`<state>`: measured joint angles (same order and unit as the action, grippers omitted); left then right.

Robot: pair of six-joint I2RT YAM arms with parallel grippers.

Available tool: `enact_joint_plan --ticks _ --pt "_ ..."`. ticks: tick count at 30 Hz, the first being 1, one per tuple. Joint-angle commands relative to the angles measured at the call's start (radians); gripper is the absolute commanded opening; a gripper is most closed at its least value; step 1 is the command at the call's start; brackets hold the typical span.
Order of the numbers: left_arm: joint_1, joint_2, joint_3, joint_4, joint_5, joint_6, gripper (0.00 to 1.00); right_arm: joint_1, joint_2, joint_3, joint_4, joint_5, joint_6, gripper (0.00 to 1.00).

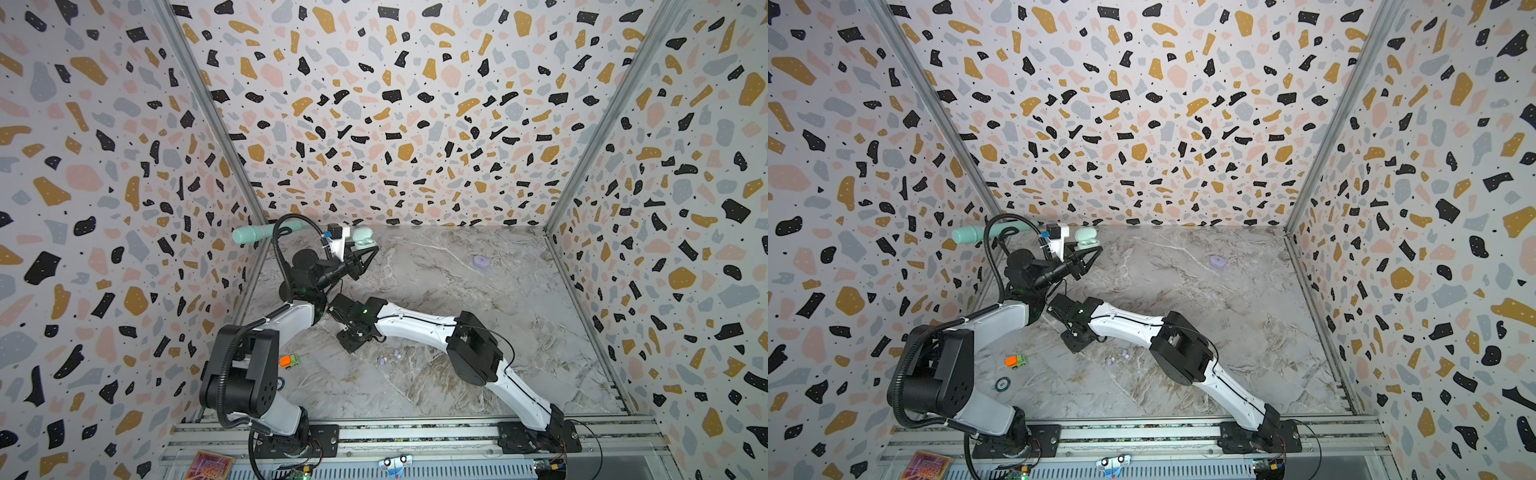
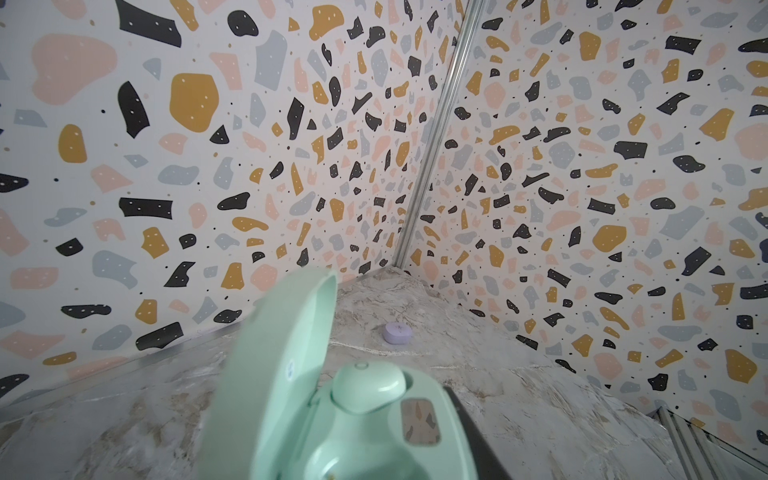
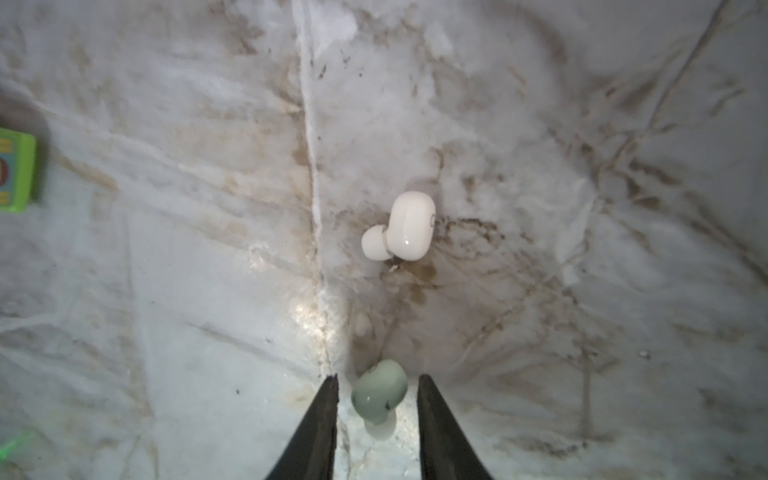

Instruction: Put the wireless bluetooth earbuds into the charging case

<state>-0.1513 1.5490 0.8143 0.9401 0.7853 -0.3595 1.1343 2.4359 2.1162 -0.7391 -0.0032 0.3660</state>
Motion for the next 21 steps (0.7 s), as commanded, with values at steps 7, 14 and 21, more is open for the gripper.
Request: enact_joint_plan --ticks 7,14,21 --pt "0.006 0.006 0.023 0.046 0.012 0.004 0.31 0.024 0.053 0.077 -0.111 0.059 0.004 0.31" --pt "0.006 0.008 0.022 0.050 0.012 -0.001 0.31 0.029 0.076 0.087 -0.147 0.102 0.008 0.26" --pt "0.006 0.005 0.019 0.050 0.014 -0.001 0.31 0.031 0.077 0.074 -0.154 0.138 0.000 0.19"
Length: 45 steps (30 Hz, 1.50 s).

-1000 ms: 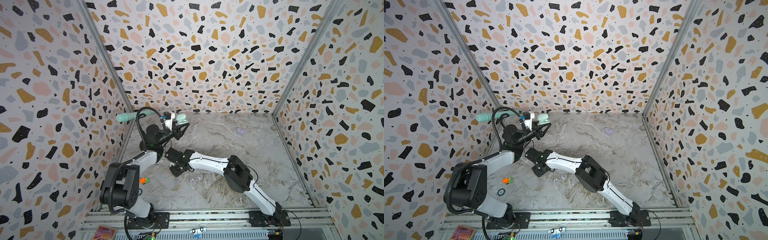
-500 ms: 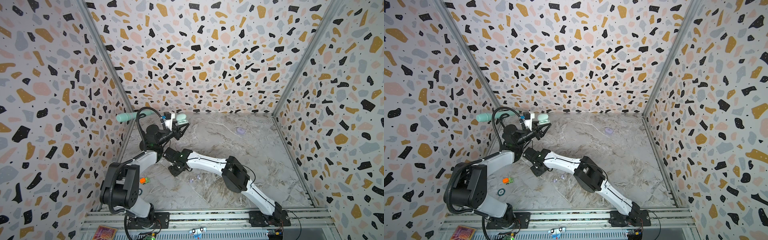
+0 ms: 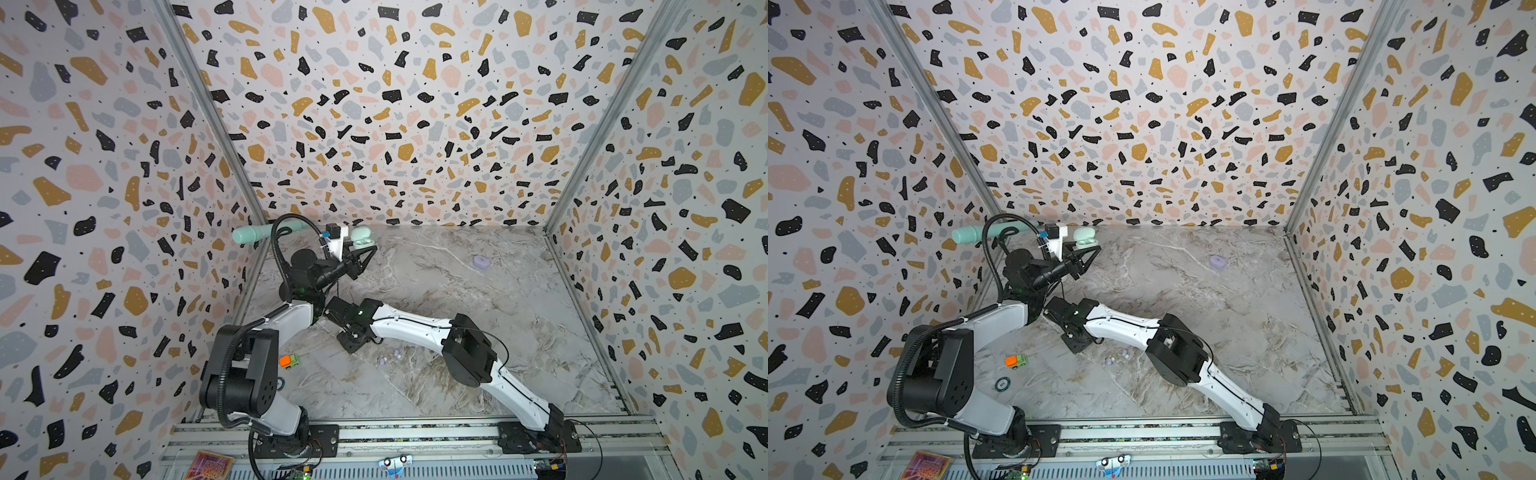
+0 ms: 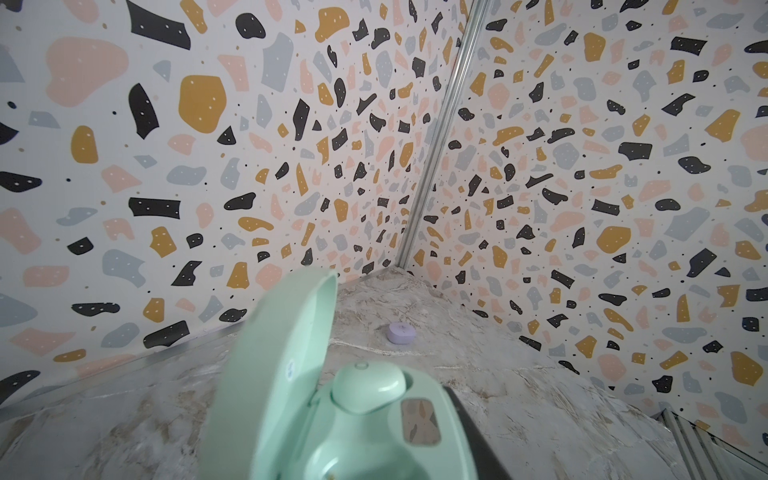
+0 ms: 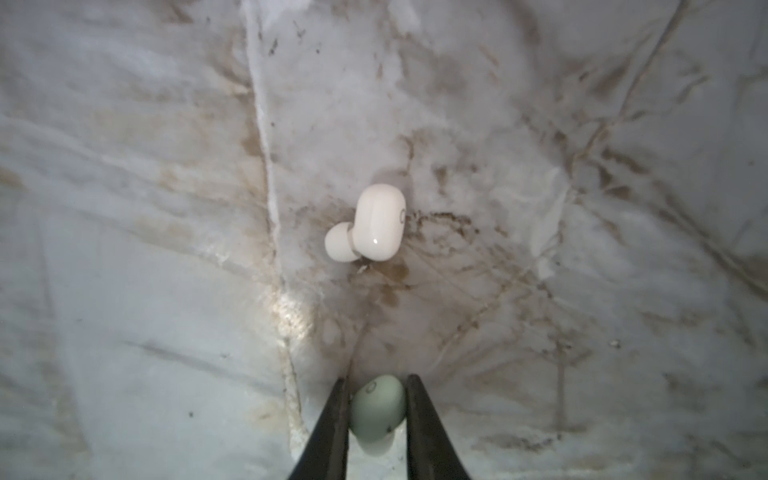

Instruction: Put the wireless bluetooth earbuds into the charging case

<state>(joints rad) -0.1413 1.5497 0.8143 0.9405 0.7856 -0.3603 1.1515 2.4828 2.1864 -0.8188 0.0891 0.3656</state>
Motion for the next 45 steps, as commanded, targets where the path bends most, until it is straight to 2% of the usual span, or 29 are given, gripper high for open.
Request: enact_joint_plan --ticks 1,8,19,35,45 --pt "-0.004 0.004 0.017 0.049 0.013 0.000 0.31 0.014 0.027 0.001 -0.073 0.049 0.000 0.18" --pt "-0.004 0.001 0.012 0.053 0.015 -0.004 0.32 0.010 -0.042 -0.078 0.003 0.048 -0.008 0.17" --pt "-0.004 0.001 0.003 0.050 0.013 0.000 0.32 -0.033 -0.275 -0.358 0.227 0.005 0.018 0.16" --pt "-0.006 0.012 0.000 0.044 0.012 0.003 0.32 -0.084 -0.412 -0.526 0.301 -0.038 0.034 0.12" --pt "-0.023 0.019 -0.010 0.043 0.005 0.012 0.32 -0.135 -0.601 -0.707 0.376 -0.111 0.097 0.11"
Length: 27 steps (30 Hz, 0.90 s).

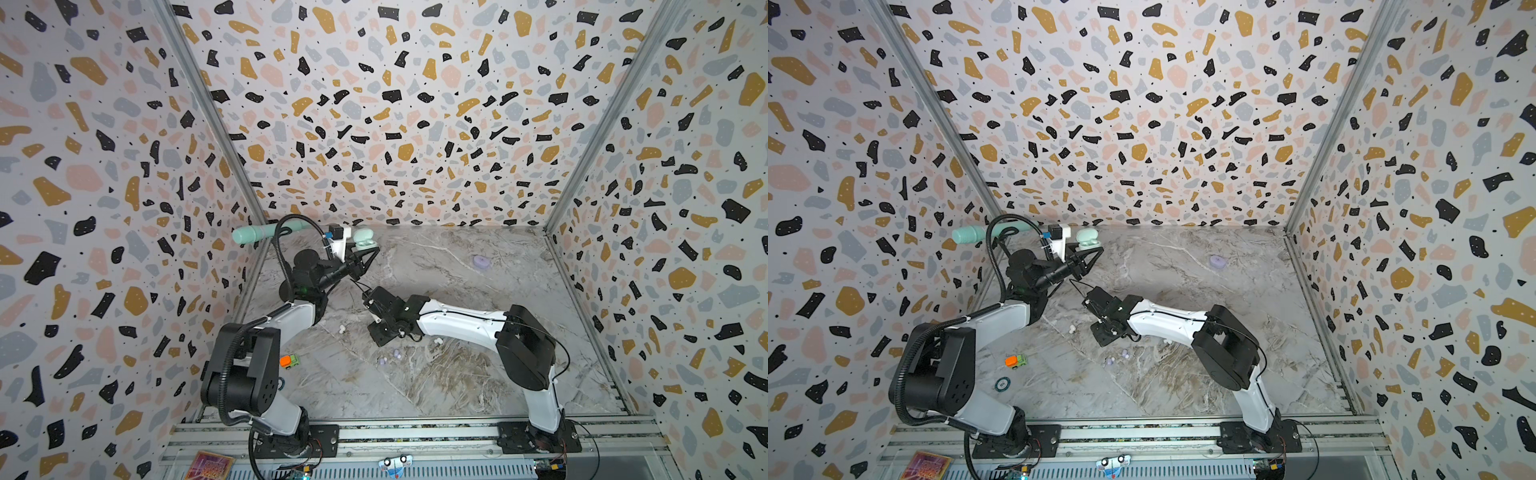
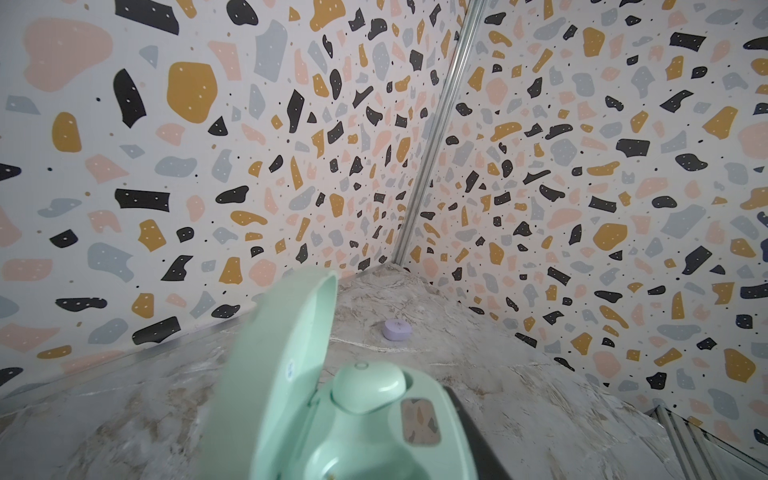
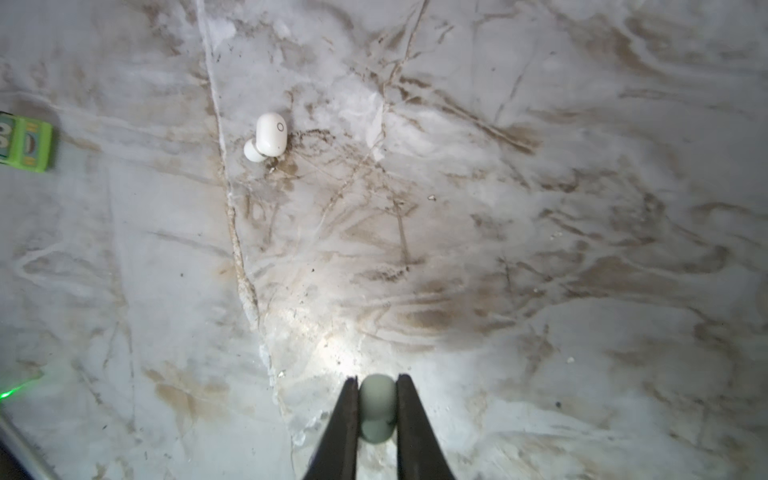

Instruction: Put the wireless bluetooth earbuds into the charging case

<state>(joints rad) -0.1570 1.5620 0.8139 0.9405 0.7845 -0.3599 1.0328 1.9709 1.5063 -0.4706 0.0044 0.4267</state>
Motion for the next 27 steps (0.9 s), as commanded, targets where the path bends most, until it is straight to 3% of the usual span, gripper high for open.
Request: enact_joint_plan --ticks 1,15,27 --pt "-0.009 0.008 -0.010 0.042 0.005 0.011 0.32 -0.024 -0.114 -0.046 0.031 -0.035 0.042 0.11" --pt "-0.091 -0.015 -0.054 0.040 -0.016 0.059 0.32 -0.217 -0.450 -0.260 0.090 -0.177 0.081 0.10" --pt "-0.254 -0.058 -0.207 0.259 -0.082 0.051 0.32 -0.378 -0.614 -0.188 0.049 -0.308 0.050 0.10"
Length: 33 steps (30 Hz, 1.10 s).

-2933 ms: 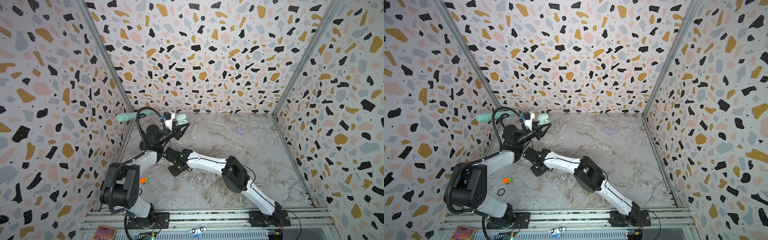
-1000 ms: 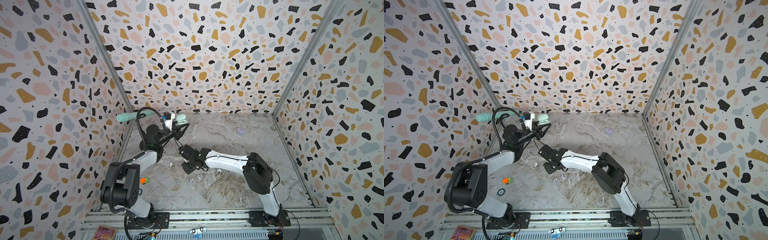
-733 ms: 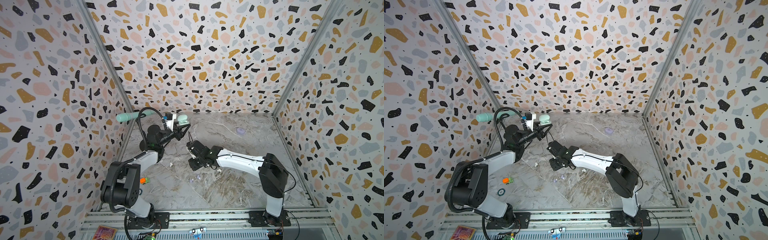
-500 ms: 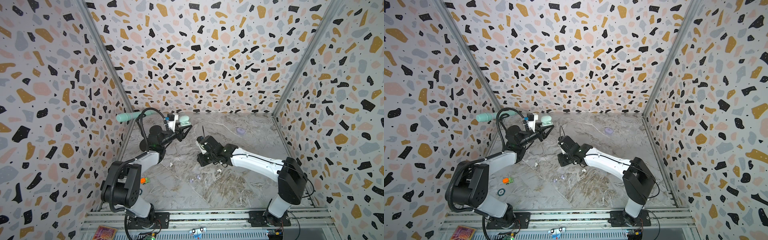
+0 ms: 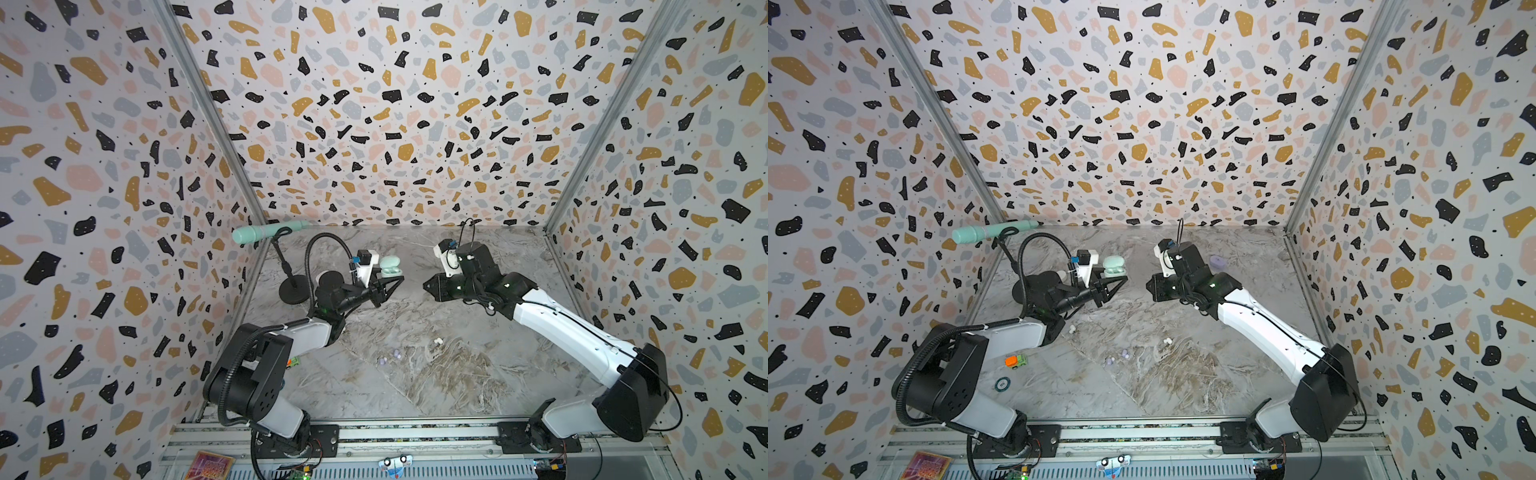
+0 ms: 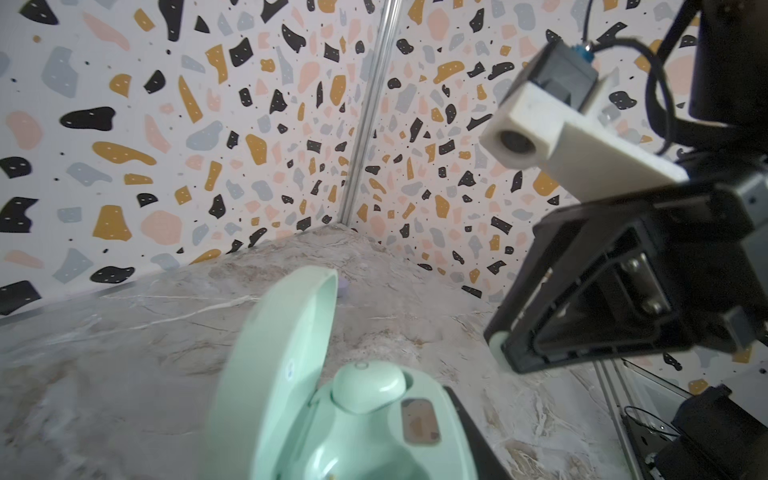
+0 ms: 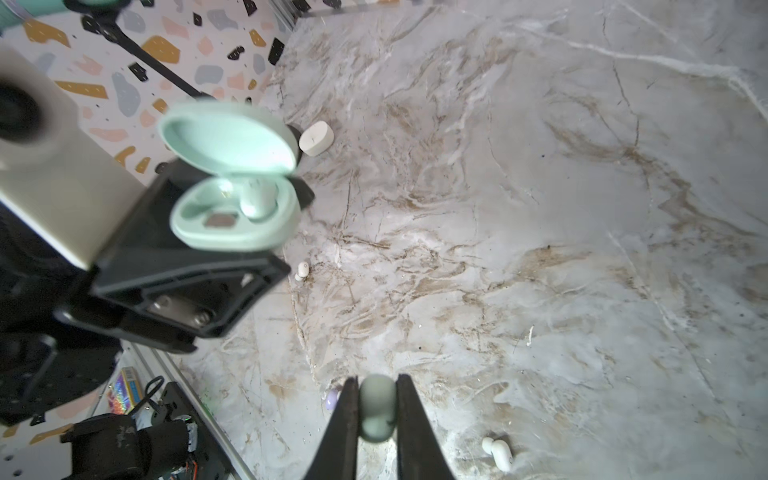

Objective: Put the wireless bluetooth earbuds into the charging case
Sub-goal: 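Carry the earbud to the case held by the left gripper and press it in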

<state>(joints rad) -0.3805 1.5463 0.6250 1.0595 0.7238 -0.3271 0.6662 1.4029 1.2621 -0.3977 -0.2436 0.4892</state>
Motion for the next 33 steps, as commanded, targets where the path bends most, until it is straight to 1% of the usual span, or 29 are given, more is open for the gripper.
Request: enact_joint_plan --ticks 1,6,13,19,29,33 --pt "-0.043 -0.046 -0.024 0.142 -0.031 0.028 0.32 -0.013 -0.052 0.062 -0.020 -0.074 -0.011 0.10" --pt "-0.103 -0.054 -0.036 0.154 -0.038 0.073 0.32 -0.014 -0.074 0.089 0.013 -0.144 0.023 0.10" --pt "-0.139 -0.049 -0.032 0.199 -0.029 0.077 0.32 0.023 -0.091 0.058 0.118 -0.214 0.091 0.10" --pt "-0.149 -0.061 -0.036 0.209 -0.022 0.090 0.32 0.069 -0.072 0.034 0.198 -0.236 0.141 0.10" --pt "-0.154 -0.104 -0.048 0.205 -0.022 0.110 0.33 0.078 -0.050 0.020 0.226 -0.255 0.164 0.10" --pt "-0.162 -0.126 -0.045 0.169 -0.024 0.138 0.33 0.081 -0.045 0.019 0.238 -0.253 0.170 0.10"
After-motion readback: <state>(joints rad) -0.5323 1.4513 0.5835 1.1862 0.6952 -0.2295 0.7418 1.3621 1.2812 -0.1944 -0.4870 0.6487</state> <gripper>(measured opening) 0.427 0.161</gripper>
